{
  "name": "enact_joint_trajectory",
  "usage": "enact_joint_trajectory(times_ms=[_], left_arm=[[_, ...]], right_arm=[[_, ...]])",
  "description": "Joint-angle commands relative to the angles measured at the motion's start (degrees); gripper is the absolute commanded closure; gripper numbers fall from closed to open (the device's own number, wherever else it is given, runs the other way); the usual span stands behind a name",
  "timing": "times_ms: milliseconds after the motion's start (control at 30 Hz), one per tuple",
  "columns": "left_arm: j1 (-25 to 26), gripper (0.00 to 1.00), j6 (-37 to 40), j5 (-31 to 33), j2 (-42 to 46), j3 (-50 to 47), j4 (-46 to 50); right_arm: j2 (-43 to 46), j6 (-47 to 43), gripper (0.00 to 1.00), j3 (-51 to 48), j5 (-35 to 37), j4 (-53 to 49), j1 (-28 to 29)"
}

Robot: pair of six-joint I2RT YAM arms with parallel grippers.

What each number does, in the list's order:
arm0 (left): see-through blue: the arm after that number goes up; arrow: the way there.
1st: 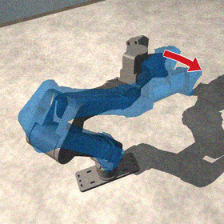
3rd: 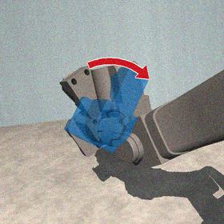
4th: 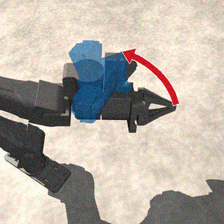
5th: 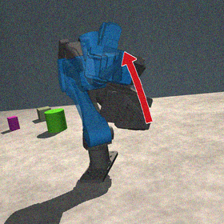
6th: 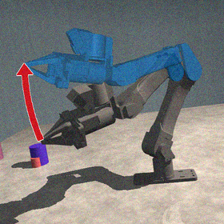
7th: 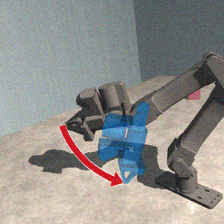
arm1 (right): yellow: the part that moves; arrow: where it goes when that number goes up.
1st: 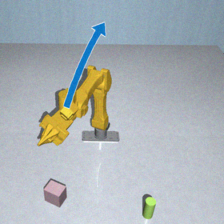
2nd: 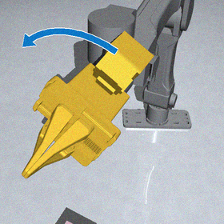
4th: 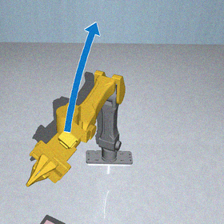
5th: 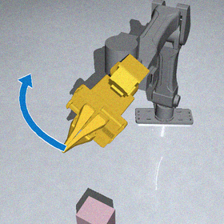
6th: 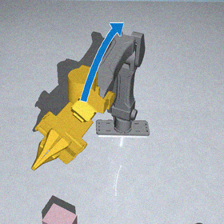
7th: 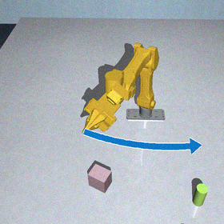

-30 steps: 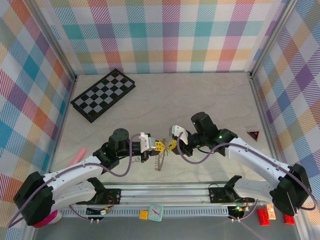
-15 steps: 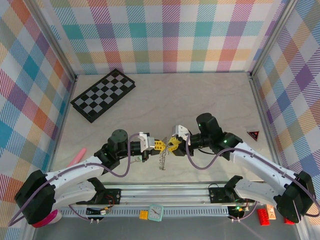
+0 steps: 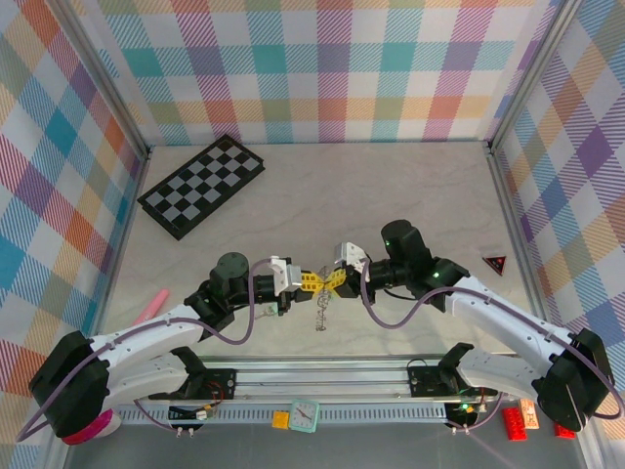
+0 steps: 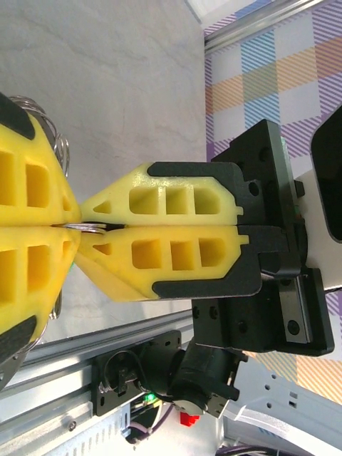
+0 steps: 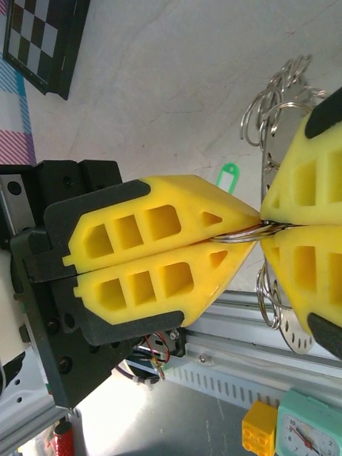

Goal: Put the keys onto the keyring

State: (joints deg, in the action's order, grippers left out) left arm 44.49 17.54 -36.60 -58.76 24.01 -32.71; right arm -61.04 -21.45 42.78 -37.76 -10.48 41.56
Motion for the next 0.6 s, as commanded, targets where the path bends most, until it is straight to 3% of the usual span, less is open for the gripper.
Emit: enact_joint_trajectory(times_ms=[0, 100, 200, 567], left_arm=[[0.47, 0.79, 1.14, 0.47, 1.91, 1.01, 1.85], [0.43, 0.67, 3.53, 2.22, 2.59, 3.74, 11.62], [0.62, 0.67, 6.46, 2.55, 2.07, 8.31, 23.19], [0.67, 0.73, 8.73, 2.82, 0.83, 10.86, 27.58]], right_arm=[[0.29, -2.44, 1.00, 2.18, 0.68, -1.56, 0.54], [-0.58, -5.85, 1.00, 5.24, 2.77, -8.34, 0.61], [-1.99, -8.98, 1.00, 8.12, 4.57, -14.25, 0.89], [-5.83, -13.35, 1.00, 14.88, 7.79, -22.74, 4.16]])
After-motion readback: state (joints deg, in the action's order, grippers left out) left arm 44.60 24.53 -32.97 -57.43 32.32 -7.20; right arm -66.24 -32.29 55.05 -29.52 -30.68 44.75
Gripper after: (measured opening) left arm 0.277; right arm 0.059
